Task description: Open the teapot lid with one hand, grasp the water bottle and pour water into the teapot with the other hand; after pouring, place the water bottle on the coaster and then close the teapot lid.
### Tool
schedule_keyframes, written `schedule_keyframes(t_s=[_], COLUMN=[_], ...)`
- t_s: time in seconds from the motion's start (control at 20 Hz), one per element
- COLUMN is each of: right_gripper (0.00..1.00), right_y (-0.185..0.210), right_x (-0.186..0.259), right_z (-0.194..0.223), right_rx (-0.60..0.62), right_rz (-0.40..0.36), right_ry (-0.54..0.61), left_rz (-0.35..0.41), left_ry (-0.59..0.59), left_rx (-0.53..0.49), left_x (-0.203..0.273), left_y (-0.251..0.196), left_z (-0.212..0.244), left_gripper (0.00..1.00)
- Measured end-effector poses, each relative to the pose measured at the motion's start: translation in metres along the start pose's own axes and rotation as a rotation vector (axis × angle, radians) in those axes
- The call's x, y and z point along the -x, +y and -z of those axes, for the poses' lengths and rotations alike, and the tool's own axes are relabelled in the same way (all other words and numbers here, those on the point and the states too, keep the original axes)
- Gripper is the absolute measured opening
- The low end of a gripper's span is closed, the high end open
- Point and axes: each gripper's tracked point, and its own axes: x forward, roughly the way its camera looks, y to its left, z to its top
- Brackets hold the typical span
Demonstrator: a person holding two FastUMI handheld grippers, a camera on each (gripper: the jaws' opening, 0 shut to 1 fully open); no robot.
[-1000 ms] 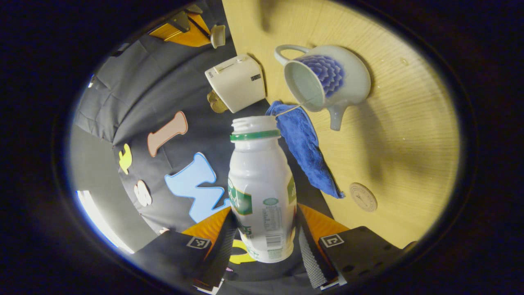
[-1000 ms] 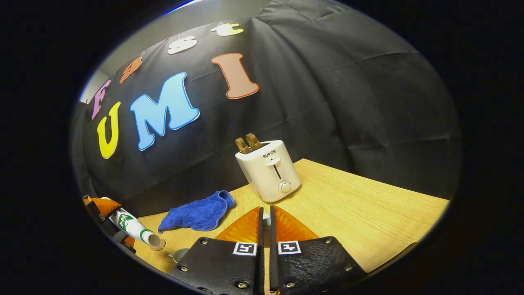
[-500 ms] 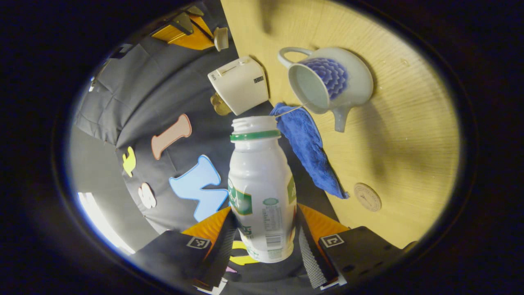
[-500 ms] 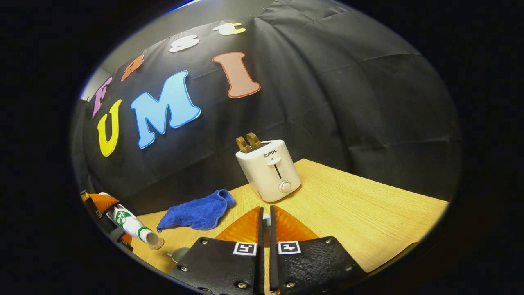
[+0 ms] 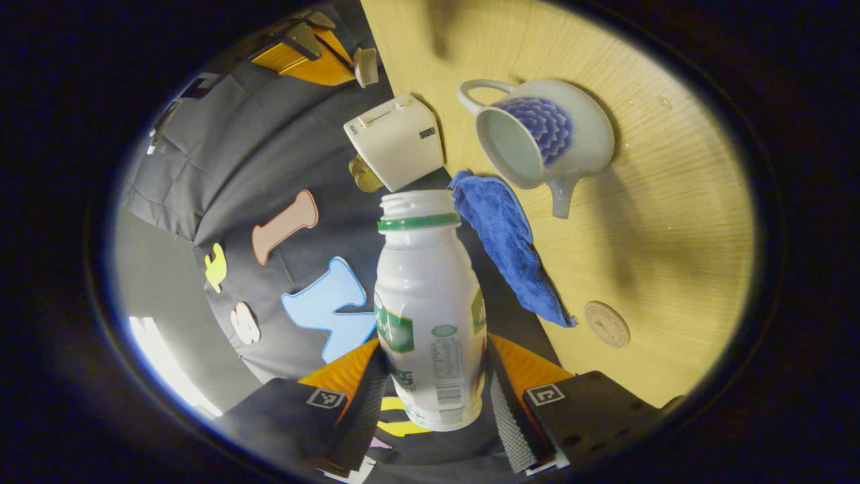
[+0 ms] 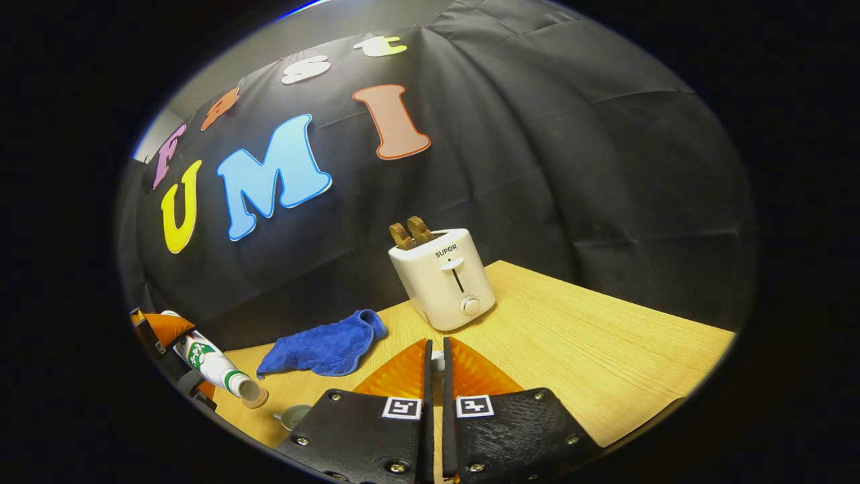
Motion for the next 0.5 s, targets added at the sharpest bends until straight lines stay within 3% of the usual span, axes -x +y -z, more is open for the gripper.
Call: schedule_keyframes(t_s=[0.25,0.4,0.5], right_gripper=[0.04,0.04,0.05], right_y=[0.009,0.014,0.018], right_x=[-0.001,0.0,0.0], right_z=[0.002,0.002,0.001], right_rx=[0.002,0.018,0.025], right_rz=[-0.037,-0.048,-0.065], right_ry=[0.001,0.0,-0.001], left_rz=[0.044,0.061,0.08], left_ry=[-0.043,-0.056,-0.056], left_rx=[0.188,0.31,0.408], left_x=[0.003,0.013,0.017], left_y=[-0.014,-0.024,-0.031], left_z=[-0.002,0.006,0.011], left_gripper=[0.88,0.76,0.89])
